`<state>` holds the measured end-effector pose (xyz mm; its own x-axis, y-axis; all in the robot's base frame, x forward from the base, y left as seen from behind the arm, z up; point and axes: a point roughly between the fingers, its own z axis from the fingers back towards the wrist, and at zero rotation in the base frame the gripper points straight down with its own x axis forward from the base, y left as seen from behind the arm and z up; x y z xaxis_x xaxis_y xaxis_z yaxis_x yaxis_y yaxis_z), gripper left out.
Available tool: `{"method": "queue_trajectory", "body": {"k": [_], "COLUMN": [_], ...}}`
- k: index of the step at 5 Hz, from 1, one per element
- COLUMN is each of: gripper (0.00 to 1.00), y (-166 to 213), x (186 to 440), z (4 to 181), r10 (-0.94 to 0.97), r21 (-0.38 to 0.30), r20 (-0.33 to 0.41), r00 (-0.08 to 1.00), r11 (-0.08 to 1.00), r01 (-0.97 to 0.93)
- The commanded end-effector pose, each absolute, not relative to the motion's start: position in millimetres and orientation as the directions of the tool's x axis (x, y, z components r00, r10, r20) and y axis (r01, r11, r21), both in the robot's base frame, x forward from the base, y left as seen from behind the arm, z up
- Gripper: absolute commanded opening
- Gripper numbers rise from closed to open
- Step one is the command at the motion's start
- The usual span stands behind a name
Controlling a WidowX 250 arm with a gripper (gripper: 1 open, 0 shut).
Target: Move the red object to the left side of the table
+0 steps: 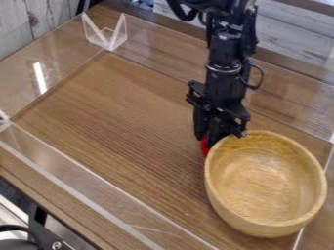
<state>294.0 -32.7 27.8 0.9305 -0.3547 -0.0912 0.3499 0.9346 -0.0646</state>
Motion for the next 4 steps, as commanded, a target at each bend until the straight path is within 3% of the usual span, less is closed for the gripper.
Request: {"method": "queue_trajectory", "body": {"k": [1,2,3,4], "gripper": [1.0,1.0,0.0,0.0], "y": [-26,-22,-28,-33], "x": [297,296,296,295], "z": [47.2,59.7,45.7,37.6], "r10": [-0.343,-0.326,-0.341,-0.356], "r21": [-0.042,-0.031,-0.033,-0.031], "r20": [-0.039,-0.016,-0.021,-0.017], "r00": [0.938,0.945,0.94,0.934], "r11": [0.939,0.945,0.94,0.934], "r01": [0.342,0.325,0.34,0.355]}}
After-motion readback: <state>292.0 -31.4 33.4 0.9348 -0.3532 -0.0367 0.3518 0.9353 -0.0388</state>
